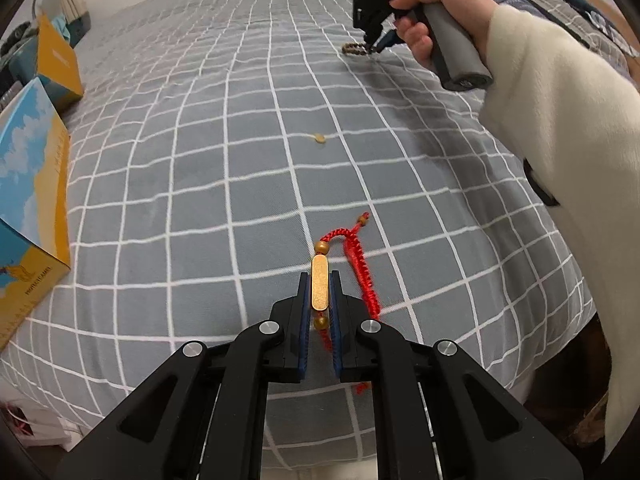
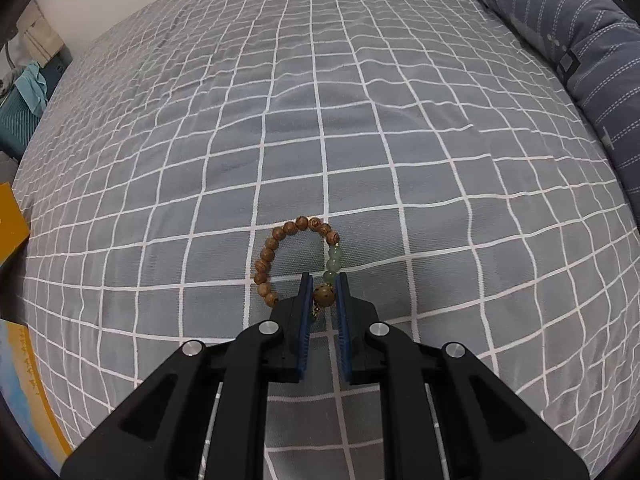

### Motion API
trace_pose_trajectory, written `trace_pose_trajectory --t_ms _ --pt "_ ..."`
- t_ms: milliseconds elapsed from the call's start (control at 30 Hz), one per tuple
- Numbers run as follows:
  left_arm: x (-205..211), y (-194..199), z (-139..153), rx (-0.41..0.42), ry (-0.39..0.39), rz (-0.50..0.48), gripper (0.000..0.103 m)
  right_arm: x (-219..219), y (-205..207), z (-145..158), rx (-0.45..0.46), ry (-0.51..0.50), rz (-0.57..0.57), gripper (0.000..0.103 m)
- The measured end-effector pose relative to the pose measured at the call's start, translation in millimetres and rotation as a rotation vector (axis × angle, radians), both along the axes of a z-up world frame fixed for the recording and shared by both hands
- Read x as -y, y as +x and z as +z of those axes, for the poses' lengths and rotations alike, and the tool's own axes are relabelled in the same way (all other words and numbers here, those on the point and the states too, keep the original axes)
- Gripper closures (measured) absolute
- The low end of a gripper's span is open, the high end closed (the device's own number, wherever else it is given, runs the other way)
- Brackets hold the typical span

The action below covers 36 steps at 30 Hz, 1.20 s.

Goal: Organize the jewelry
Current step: 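Carry the red cord and wooden bead bracelets with both tools into the box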

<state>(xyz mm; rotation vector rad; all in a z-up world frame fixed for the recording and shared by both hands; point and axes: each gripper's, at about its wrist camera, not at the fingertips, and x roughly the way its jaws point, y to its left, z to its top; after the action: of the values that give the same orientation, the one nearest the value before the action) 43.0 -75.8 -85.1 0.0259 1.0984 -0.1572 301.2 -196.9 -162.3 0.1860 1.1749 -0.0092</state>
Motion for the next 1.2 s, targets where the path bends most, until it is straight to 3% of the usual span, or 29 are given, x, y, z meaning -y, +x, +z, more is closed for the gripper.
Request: trace_pose_trajectory --t_ms 433,1200 --pt "-36.7 30.3 37.3 0.034 -0.011 0.042 0.095 4.9 -25.3 27.9 0.049 -0.02 0.002 0.092" --pt "-104.7 76.4 96.7 0.127 0.04 0.135 0.095 -6.3 -116.5 113.9 0.244 -0.058 0.058 0.092"
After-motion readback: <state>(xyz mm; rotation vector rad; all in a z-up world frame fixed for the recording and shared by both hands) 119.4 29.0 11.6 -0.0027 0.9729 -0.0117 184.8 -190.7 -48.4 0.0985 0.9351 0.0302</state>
